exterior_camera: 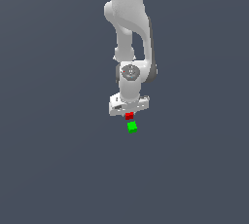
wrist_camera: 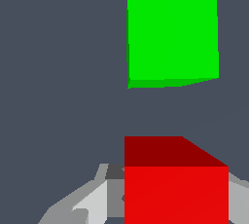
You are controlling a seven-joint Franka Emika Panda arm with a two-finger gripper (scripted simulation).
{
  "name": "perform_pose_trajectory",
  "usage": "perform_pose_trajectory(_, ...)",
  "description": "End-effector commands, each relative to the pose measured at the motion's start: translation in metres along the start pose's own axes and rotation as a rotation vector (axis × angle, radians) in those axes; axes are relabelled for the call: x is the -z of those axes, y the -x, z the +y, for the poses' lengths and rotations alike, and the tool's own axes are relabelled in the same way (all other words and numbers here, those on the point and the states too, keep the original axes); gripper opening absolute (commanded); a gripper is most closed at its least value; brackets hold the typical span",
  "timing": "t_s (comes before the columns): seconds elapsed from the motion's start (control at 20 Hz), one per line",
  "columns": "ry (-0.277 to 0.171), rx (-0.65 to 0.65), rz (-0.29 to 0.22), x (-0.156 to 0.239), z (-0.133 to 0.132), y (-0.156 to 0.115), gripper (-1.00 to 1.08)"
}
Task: Stack the red cube on top of the green cube.
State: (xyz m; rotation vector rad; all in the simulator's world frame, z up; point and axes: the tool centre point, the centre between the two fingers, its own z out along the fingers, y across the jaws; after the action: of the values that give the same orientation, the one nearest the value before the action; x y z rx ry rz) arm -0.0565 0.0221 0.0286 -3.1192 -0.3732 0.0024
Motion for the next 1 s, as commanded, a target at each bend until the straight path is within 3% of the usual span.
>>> perform_pose_trajectory(0.0, 0.0, 0.0, 0.002, 0.009, 0.0, 0.0, -1.0)
perform_pose_trajectory(0.55, 0.0, 0.0, 0.002, 0.073, 0.0, 0.0, -1.0)
perform_pose_trajectory(0.95, 0.0, 0.0, 0.002, 0.087, 0.0, 0.0, -1.0)
